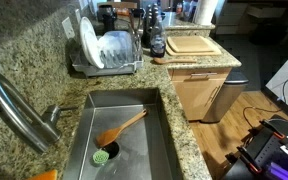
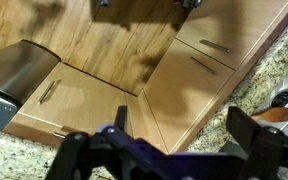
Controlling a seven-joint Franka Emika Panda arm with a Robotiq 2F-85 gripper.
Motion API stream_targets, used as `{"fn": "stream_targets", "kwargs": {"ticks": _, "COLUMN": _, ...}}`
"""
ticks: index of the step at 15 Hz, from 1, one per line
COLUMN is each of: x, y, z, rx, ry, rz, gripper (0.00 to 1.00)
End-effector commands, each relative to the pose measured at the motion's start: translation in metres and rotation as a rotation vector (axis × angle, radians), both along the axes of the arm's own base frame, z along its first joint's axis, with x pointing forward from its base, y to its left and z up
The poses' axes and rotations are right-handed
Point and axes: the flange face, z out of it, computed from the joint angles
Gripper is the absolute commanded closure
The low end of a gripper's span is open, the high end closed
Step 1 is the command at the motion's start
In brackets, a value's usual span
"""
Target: Put the wooden spoon in the dish rack
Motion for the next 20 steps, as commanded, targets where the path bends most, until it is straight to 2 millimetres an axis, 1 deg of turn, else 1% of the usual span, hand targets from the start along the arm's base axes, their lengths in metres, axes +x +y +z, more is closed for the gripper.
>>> {"fn": "stream_targets", "kwargs": {"ticks": 1, "x": 0.000, "y": 0.000, "z": 0.001, "rx": 0.000, "ry": 0.001, "rz": 0.000, "gripper": 0.00}}
{"fn": "stream_targets", "kwargs": {"ticks": 3, "x": 0.000, "y": 0.000, "z": 0.001, "rx": 0.000, "ry": 0.001, "rz": 0.000, "gripper": 0.00}}
{"fn": "stream_targets", "kwargs": {"ticks": 4, "x": 0.013, "y": 0.000, "z": -0.011, "rx": 0.054, "ry": -0.002, "rz": 0.023, "gripper": 0.00}}
{"fn": "stream_targets", "kwargs": {"ticks": 5, "x": 0.042, "y": -0.003, "z": -0.029, "rx": 0.120, "ry": -0.021, "rz": 0.004, "gripper": 0.00}}
{"fn": "stream_targets", "kwargs": {"ticks": 6, "x": 0.061, "y": -0.001, "z": -0.037, "rx": 0.177, "ry": -0.032, "rz": -0.065, "gripper": 0.00}}
{"fn": "stream_targets", "kwargs": {"ticks": 7, "x": 0.077, "y": 0.004, "z": -0.039, "rx": 0.230, "ry": -0.049, "rz": -0.081, "gripper": 0.00}}
{"fn": "stream_targets", "kwargs": {"ticks": 8, "x": 0.094, "y": 0.010, "z": -0.047, "rx": 0.287, "ry": -0.063, "rz": -0.101, "gripper": 0.00}}
{"fn": "stream_targets", "kwargs": {"ticks": 11, "x": 0.147, "y": 0.024, "z": -0.079, "rx": 0.417, "ry": -0.063, "rz": -0.249, "gripper": 0.00}}
{"fn": "stream_targets", "kwargs": {"ticks": 12, "x": 0.164, "y": 0.029, "z": -0.089, "rx": 0.468, "ry": -0.050, "rz": -0.277, "gripper": 0.00}}
{"fn": "stream_targets", "kwargs": {"ticks": 13, "x": 0.179, "y": 0.037, "z": -0.098, "rx": 0.512, "ry": -0.019, "rz": -0.267, "gripper": 0.00}}
{"fn": "stream_targets", "kwargs": {"ticks": 14, "x": 0.144, "y": 0.035, "z": -0.085, "rx": 0.476, "ry": -0.048, "rz": -0.244, "gripper": 0.00}}
{"fn": "stream_targets", "kwargs": {"ticks": 16, "x": 0.169, "y": 0.041, "z": -0.100, "rx": 0.496, "ry": -0.013, "rz": -0.265, "gripper": 0.00}}
{"fn": "stream_targets", "kwargs": {"ticks": 17, "x": 0.176, "y": 0.042, "z": -0.104, "rx": 0.491, "ry": -0.005, "rz": -0.270, "gripper": 0.00}}
{"fn": "stream_targets", "kwargs": {"ticks": 18, "x": 0.185, "y": 0.030, "z": -0.104, "rx": 0.516, "ry": 0.035, "rz": -0.401, "gripper": 0.00}}
{"fn": "stream_targets", "kwargs": {"ticks": 20, "x": 0.194, "y": 0.003, "z": -0.106, "rx": 0.601, "ry": 0.087, "rz": -0.464, "gripper": 0.00}}
